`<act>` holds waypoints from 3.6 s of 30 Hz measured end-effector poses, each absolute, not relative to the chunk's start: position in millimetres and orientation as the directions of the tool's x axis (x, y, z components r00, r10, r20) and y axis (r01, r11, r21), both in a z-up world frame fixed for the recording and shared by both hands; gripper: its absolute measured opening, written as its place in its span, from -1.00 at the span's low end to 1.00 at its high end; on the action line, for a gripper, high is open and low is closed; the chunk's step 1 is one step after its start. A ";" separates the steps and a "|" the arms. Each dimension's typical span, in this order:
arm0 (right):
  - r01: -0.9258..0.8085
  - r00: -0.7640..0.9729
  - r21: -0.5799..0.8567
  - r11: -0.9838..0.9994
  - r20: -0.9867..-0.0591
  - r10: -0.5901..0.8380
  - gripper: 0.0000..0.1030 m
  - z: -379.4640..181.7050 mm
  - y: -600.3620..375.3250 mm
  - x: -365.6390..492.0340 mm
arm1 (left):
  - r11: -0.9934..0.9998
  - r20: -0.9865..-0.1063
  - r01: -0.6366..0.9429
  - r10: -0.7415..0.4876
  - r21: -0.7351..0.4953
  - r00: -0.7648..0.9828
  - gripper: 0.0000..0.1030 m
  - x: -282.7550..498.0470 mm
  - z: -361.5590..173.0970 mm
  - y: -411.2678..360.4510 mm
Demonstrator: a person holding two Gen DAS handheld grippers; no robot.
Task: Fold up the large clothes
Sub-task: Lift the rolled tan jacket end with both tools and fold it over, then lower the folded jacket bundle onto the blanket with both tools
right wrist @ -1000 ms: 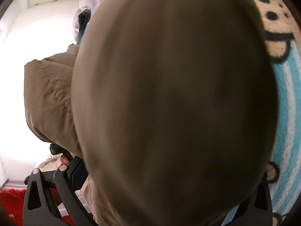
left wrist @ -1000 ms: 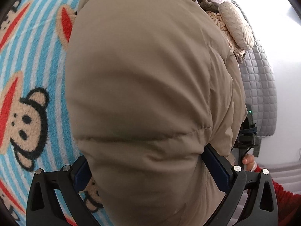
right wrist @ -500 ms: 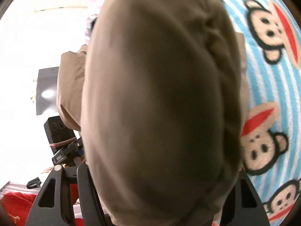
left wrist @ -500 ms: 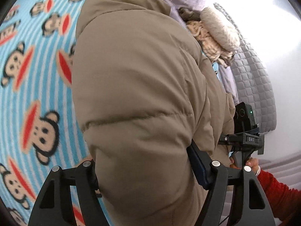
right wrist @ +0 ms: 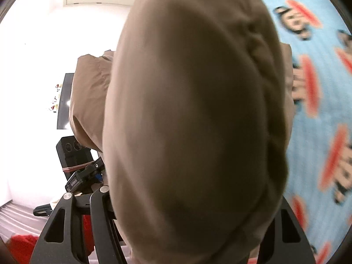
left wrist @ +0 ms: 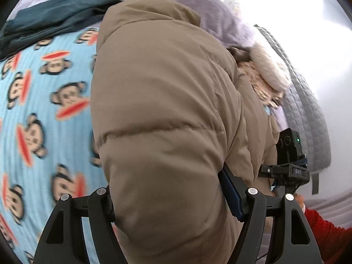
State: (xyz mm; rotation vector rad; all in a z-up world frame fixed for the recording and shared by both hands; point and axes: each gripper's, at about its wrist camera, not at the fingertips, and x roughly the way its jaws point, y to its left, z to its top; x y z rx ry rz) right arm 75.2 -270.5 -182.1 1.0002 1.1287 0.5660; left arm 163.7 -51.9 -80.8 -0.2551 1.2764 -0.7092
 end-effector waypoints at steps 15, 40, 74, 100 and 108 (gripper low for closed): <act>0.228 0.320 0.702 0.675 -0.709 0.628 0.71 -203.3 -247.6 70.7 | 0.864 -0.846 0.211 -0.495 -0.457 0.197 0.79 212.3 -155.9 11.3; 0.093 0.312 0.352 0.931 -0.899 0.309 -0.54 -181.5 -198.9 11.0 | 0.915 -0.854 0.396 -0.141 0.081 0.501 0.79 215.4 -131.6 -119.9; 0.181 0.297 0.380 0.907 -0.900 0.318 -0.48 -202.0 -206.5 22.7 | 0.925 -0.909 0.375 -0.102 0.063 0.404 0.79 138.7 -91.2 -63.8; 0.246 0.287 0.312 0.918 -0.928 0.238 -0.35 -171.9 -206.3 -22.1 | 0.956 -0.946 0.294 -0.104 -0.010 0.308 0.84 57.4 -127.5 -15.0; 0.252 0.294 0.332 0.909 -0.921 0.255 -0.24 -157.5 -212.0 -22.7 | 0.956 -0.949 0.291 -0.112 -0.022 0.295 0.83 55.1 -121.4 -15.0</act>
